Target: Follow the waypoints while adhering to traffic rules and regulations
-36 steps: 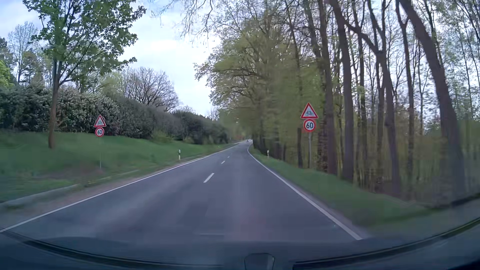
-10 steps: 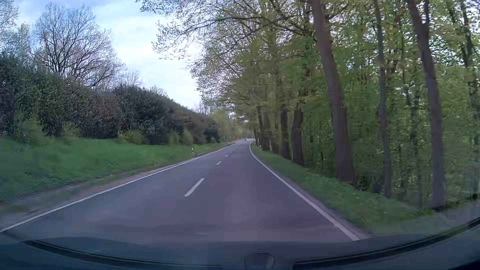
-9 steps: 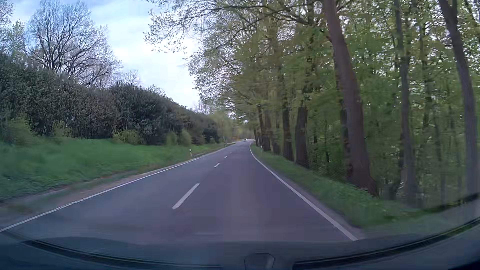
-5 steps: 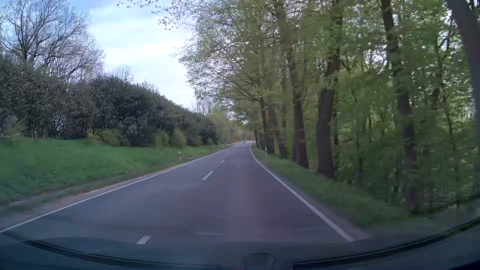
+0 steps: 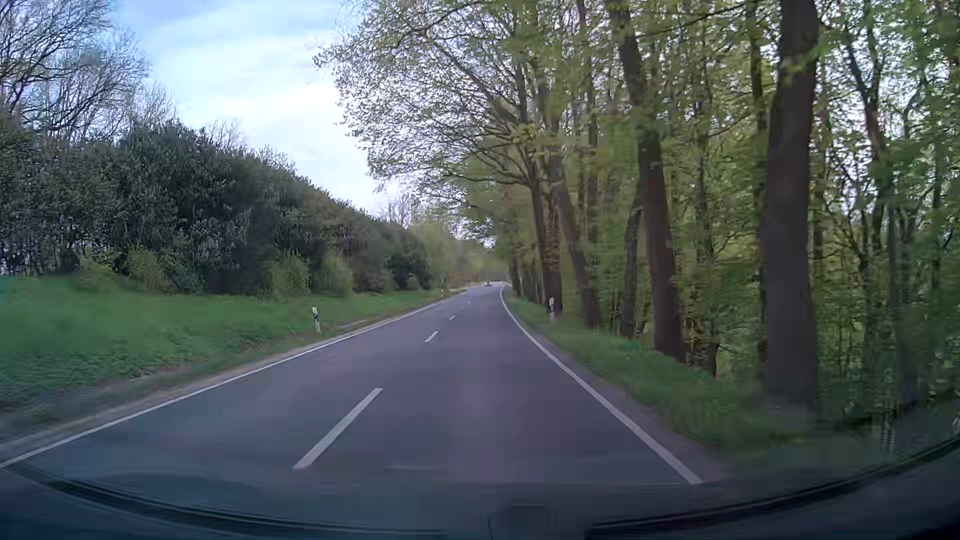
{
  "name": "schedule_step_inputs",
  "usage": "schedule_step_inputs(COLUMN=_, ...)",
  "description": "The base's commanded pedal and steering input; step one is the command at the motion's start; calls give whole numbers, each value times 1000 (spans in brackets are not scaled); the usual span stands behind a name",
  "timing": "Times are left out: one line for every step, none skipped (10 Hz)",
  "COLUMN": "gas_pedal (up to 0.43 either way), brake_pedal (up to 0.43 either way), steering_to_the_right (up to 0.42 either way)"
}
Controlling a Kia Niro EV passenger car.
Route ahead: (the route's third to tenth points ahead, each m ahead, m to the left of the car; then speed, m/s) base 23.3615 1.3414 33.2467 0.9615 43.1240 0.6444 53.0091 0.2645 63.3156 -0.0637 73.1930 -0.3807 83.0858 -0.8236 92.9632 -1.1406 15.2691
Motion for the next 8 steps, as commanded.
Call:
schedule_step_inputs(gas_pedal=59, brake_pedal=0, steering_to_the_right=-2)
schedule_step_inputs(gas_pedal=59, brake_pedal=0, steering_to_the_right=-2)
schedule_step_inputs(gas_pedal=59, brake_pedal=0, steering_to_the_right=-2)
schedule_step_inputs(gas_pedal=59, brake_pedal=0, steering_to_the_right=-2)
schedule_step_inputs(gas_pedal=59, brake_pedal=0, steering_to_the_right=-2)
schedule_step_inputs(gas_pedal=59, brake_pedal=0, steering_to_the_right=-2)
schedule_step_inputs(gas_pedal=59, brake_pedal=0, steering_to_the_right=-1)
schedule_step_inputs(gas_pedal=59, brake_pedal=0, steering_to_the_right=-1)
